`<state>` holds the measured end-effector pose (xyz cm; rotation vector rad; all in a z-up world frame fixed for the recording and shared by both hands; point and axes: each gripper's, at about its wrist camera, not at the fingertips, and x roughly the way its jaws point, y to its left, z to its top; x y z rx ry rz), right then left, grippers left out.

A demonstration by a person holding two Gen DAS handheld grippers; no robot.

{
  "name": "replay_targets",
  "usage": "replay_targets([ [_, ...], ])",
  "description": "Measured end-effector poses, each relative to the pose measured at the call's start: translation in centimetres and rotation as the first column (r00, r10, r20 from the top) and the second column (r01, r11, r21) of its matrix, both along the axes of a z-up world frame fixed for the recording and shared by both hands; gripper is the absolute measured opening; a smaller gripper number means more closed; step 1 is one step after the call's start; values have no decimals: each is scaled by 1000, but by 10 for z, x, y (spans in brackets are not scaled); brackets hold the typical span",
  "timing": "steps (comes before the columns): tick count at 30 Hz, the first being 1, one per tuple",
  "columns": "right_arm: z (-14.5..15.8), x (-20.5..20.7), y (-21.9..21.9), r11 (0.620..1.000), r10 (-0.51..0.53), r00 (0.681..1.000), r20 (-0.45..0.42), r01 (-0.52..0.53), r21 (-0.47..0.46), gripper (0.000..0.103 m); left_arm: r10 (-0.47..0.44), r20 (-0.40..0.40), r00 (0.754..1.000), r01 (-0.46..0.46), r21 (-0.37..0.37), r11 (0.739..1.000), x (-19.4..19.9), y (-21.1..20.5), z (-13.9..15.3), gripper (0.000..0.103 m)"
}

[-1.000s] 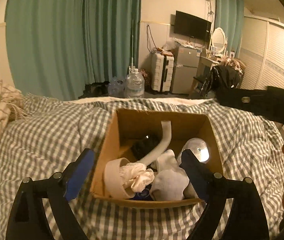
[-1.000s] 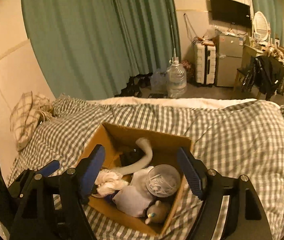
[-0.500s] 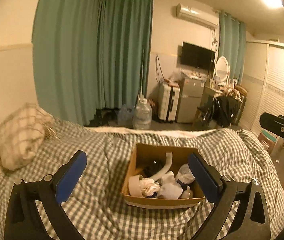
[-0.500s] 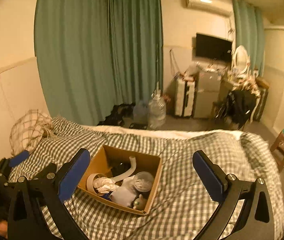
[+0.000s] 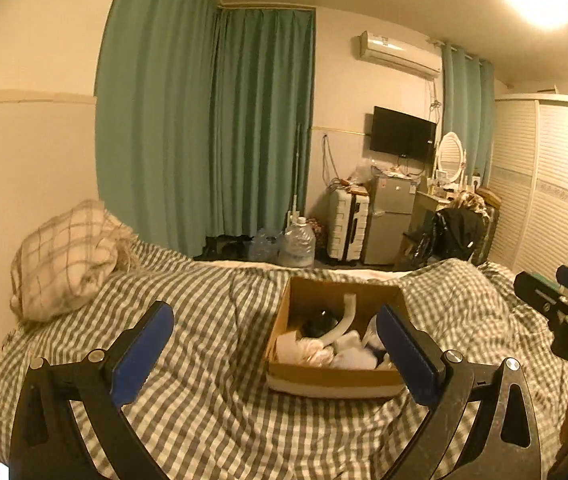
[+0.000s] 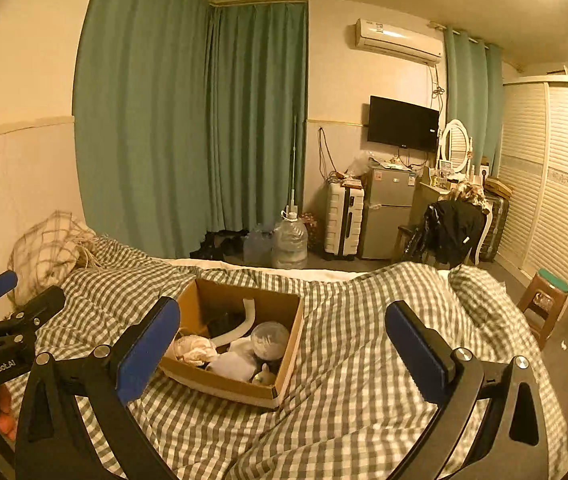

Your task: Organize objects

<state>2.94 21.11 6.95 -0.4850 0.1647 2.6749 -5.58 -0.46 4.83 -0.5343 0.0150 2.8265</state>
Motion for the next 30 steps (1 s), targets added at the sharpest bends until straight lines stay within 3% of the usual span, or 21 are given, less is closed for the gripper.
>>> replay_targets([
  [6, -61, -15, -2, 1000, -17, 998, 52, 17, 0, 103, 21, 21, 1000, -21, -14, 1000, -3, -1, -38, 103],
  [9, -76, -22, 5, 999, -12, 995, 99, 15, -32, 103, 8, 40, 999, -7, -21, 1000, -6, 1, -46, 103],
  [30, -76, -19, 6, 999, -26, 995, 100, 30, -32, 103, -11, 54, 999, 14, -52, 999, -5, 7, -54, 103],
])
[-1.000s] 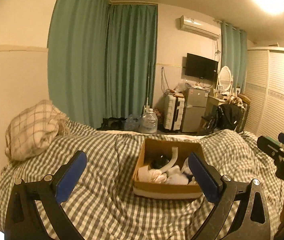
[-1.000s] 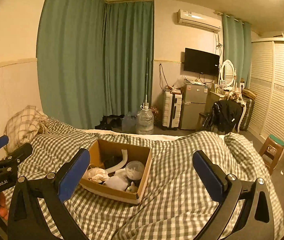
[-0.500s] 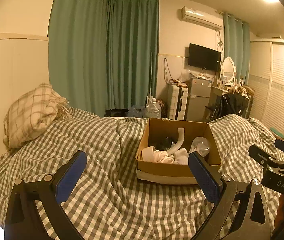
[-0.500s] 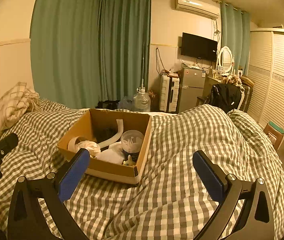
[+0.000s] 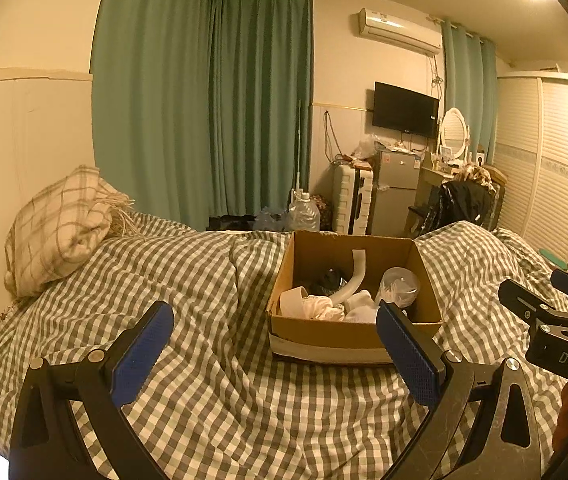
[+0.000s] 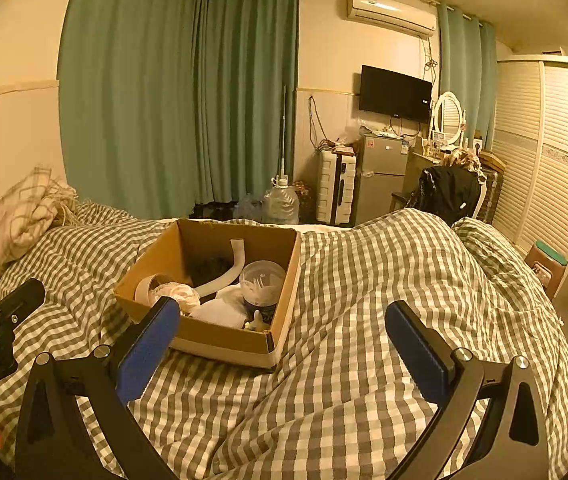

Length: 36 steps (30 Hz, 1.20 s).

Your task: Organize objects

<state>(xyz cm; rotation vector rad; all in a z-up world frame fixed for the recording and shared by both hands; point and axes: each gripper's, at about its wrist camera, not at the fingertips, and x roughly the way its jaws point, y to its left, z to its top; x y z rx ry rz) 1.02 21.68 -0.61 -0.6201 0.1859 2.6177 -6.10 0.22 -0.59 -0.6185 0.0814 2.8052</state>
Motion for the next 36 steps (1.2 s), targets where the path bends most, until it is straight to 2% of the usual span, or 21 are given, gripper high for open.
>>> replay_targets([
  [36, -7, -6, -5, 1000, 5, 1000, 25, -5, 8, 103, 0, 14, 1000, 1, -7, 1000, -3, -1, -4, 103],
])
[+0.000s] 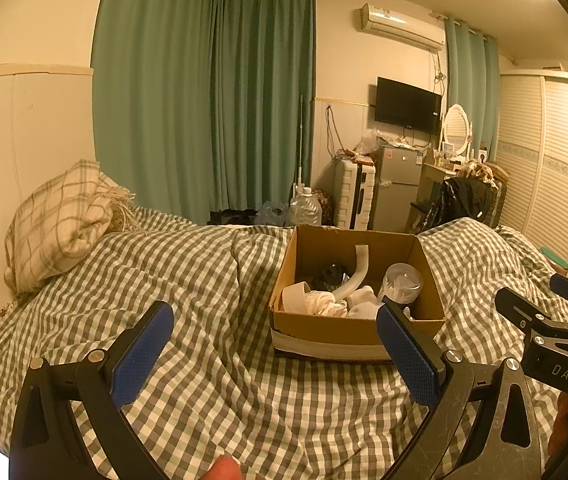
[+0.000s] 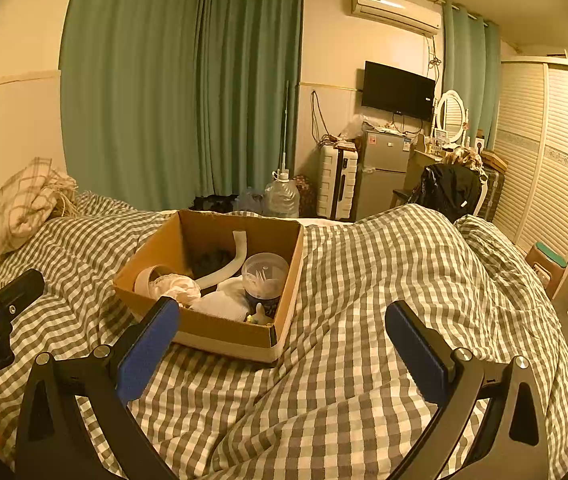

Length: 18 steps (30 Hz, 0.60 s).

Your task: Organize objects

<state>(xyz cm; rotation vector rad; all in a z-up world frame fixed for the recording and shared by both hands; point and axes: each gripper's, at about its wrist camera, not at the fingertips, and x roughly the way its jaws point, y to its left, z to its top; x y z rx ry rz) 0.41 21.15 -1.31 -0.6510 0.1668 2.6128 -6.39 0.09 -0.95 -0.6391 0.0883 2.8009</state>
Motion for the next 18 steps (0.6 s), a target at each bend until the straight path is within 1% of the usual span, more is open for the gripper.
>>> replay_targets([
  [1, 0, 0, 0, 1000, 0, 1000, 0, 0, 0, 103, 2, -1, 1000, -2, -1, 1000, 0, 0, 0, 103],
  [2, 0, 1, 0, 1000, 0, 1000, 0, 0, 1, 103, -34, -6, 999, 34, -8, 999, 0, 0, 0, 103],
  [18, -3, 0, 1, 1000, -2, 1000, 7, 2, 2, 103, -36, -6, 999, 36, -13, 999, 2, 1, -1, 103],
])
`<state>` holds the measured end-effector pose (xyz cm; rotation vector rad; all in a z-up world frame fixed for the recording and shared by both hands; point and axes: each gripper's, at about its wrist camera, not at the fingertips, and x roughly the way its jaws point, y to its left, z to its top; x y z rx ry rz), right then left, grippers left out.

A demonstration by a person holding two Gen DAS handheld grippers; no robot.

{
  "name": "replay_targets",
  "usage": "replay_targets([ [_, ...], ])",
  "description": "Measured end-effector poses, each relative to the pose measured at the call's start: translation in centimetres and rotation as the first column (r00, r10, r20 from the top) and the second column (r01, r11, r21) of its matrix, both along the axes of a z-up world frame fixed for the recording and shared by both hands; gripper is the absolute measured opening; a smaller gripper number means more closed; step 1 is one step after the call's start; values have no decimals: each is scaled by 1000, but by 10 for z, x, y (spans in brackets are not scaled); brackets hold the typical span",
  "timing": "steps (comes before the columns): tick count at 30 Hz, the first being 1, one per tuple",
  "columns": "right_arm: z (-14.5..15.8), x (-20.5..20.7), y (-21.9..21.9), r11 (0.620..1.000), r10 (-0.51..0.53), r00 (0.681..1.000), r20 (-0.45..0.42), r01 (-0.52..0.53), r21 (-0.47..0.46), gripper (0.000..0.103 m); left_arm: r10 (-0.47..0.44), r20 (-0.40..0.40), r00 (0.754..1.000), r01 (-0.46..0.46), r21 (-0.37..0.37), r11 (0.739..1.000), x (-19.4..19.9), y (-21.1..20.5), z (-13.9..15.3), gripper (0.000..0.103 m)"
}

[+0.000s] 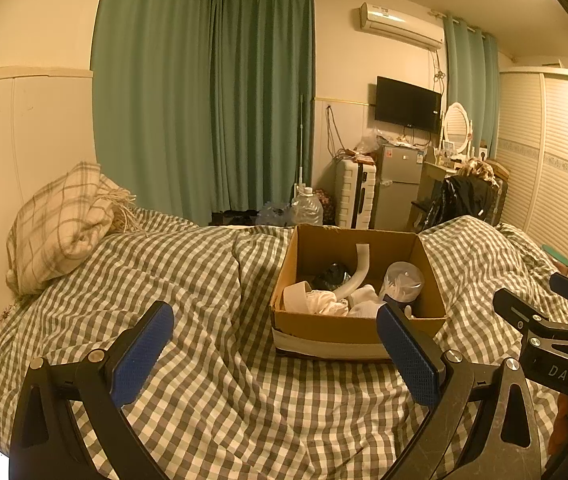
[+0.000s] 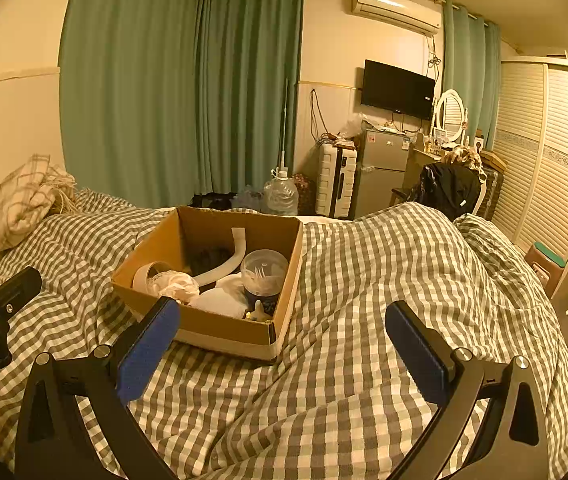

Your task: Organize objects

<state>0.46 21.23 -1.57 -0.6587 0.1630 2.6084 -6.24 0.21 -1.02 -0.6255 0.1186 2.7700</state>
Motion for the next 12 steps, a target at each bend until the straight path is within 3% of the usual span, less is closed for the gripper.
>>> replay_targets([
  [12, -2, 0, -1, 1000, -1, 1000, 5, 1, 0, 103, -1, -5, 1000, 1, -11, 1000, 1, -1, -1, 103],
])
